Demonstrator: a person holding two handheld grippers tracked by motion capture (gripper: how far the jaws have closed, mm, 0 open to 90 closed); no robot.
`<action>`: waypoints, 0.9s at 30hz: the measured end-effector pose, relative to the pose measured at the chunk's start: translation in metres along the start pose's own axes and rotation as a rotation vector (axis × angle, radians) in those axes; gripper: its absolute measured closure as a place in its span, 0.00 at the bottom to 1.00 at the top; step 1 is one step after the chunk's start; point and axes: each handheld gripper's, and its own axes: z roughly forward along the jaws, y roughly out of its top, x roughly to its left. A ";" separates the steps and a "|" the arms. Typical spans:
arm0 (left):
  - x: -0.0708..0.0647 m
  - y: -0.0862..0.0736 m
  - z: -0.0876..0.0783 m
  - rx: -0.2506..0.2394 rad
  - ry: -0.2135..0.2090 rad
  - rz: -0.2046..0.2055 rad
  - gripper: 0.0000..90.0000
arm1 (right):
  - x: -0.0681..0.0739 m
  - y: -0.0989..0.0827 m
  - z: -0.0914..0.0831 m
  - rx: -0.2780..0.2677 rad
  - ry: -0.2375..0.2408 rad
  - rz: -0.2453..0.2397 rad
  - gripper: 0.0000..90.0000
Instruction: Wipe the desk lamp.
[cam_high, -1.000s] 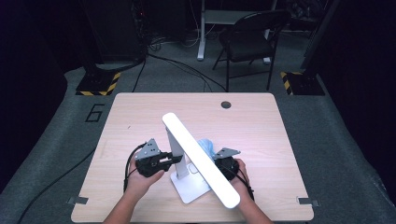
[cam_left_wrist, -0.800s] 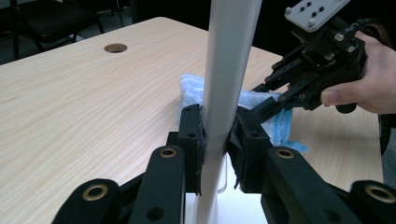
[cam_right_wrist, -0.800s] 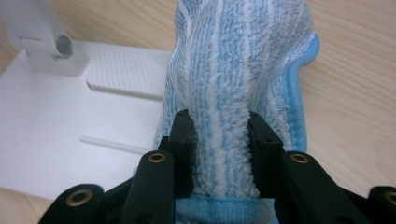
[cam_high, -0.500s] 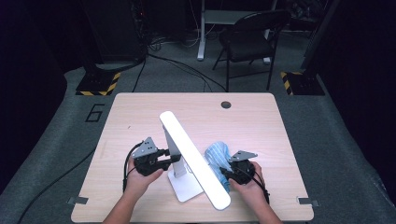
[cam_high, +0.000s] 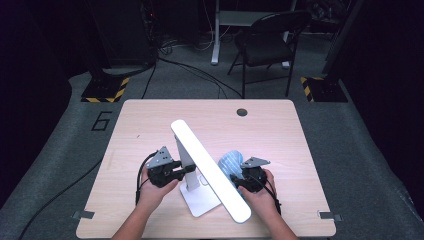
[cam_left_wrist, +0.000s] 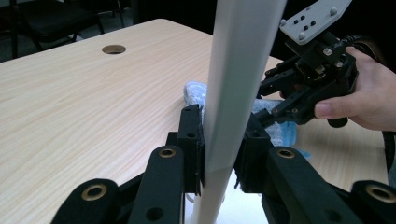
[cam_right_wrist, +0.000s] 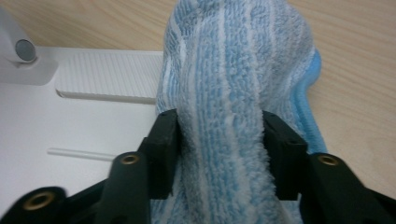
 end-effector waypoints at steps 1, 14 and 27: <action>0.000 0.000 0.001 -0.010 0.005 0.004 0.84 | 0.000 0.000 0.000 0.001 -0.007 -0.004 0.66; 0.002 -0.001 0.000 -0.009 -0.013 0.012 0.84 | -0.010 -0.016 -0.016 0.042 0.012 0.009 0.72; 0.003 0.000 0.000 -0.003 -0.029 0.039 0.84 | -0.003 0.004 0.006 0.049 0.000 0.003 0.72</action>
